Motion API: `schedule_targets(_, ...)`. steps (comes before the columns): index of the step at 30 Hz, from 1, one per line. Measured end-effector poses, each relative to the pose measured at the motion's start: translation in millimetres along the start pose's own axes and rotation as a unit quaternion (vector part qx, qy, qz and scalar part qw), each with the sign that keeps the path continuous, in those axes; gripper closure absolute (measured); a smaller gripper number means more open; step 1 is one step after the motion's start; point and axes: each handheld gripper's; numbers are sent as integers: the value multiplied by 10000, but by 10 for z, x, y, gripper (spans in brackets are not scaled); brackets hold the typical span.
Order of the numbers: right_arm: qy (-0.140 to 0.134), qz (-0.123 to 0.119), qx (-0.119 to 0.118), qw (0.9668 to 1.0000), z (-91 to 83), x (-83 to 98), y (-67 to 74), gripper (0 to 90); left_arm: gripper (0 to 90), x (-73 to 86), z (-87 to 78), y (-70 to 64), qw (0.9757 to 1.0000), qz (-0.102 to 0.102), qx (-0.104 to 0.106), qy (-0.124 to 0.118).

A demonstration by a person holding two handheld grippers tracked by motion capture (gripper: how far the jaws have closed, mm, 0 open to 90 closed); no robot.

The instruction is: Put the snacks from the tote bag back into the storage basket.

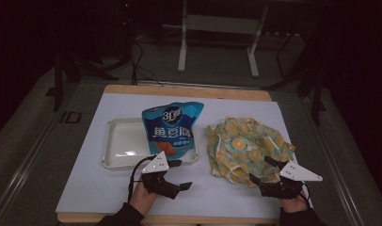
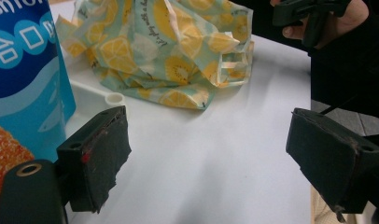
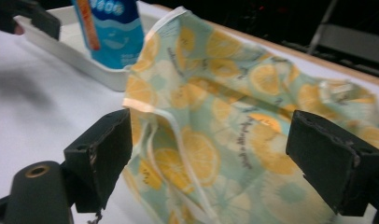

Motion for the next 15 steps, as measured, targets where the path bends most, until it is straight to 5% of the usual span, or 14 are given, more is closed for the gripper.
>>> schedule_targets(15, -133, -88, 212, 9996, -42, 19, -3, 144, 142, 12, -29, 0, 9999, 58, -61, -61)
Point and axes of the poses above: each handheld gripper's, and its own axes: z roughly forward along the jaws, x roughly out of its underside, y roughly to its left, and after that the axes turned 7 degrees about -y, right-handed
